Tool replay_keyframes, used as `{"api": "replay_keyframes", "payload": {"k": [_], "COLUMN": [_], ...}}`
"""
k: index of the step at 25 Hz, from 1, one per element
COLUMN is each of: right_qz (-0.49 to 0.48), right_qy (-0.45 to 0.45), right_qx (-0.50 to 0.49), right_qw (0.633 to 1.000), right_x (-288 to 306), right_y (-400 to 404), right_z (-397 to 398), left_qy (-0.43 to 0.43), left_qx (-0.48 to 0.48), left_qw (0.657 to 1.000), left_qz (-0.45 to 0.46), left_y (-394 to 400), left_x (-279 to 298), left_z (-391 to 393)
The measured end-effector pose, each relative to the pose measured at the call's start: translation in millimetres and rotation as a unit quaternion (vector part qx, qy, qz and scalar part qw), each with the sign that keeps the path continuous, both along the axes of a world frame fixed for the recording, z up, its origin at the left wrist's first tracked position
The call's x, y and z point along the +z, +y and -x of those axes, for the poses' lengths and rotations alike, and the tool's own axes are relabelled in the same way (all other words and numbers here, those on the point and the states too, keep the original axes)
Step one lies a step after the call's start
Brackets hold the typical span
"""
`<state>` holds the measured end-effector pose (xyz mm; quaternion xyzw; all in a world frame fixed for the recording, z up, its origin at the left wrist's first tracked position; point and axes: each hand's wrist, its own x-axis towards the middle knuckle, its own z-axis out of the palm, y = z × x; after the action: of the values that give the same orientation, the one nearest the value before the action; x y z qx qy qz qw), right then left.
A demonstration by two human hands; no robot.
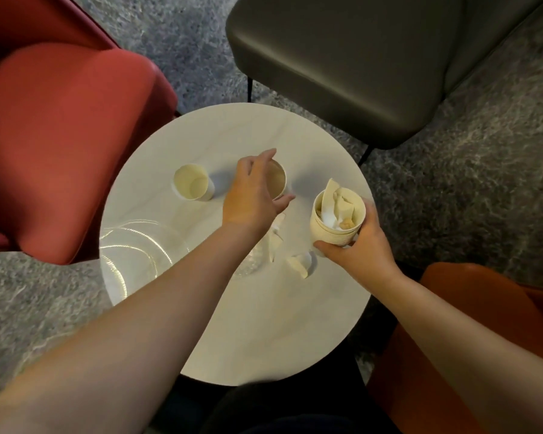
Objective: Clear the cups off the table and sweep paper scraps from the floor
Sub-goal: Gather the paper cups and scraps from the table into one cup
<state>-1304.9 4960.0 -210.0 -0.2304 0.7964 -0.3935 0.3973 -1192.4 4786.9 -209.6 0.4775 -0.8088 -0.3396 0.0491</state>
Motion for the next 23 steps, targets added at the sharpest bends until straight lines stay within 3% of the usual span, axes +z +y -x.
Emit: {"api": "replay_keyframes", "payload": {"k": [5,8,14,18,23], "right_qz": [0.005,0.009,0.009,0.016,0.074], "right_qy": [0.011,0.014,0.022,0.016,0.006], "right_qx": [0.045,0.045,0.029,0.014,0.022], "right_qw": [0.999,0.999,0.999,1.000,0.997], "right_x": [10,10,1,2,9], "right_y": [-38,-51,-44,-39,-56], "right_z": [-16,-24,-26,-27,-36], "left_qy": [0.068,0.052,-0.056,-0.047,-0.014], "left_qx": [0.168,0.201,0.078,0.049,0.031], "left_qw": [0.981,0.977,0.995,0.998,0.997], "left_qz": [0.066,0.057,-0.002,-0.002,-0.066], "left_y": [-50,-65,-72,-68,-54], "left_x": [30,20,-34,-45,-42], "left_z": [-77,-109,-106,-104,-112]}}
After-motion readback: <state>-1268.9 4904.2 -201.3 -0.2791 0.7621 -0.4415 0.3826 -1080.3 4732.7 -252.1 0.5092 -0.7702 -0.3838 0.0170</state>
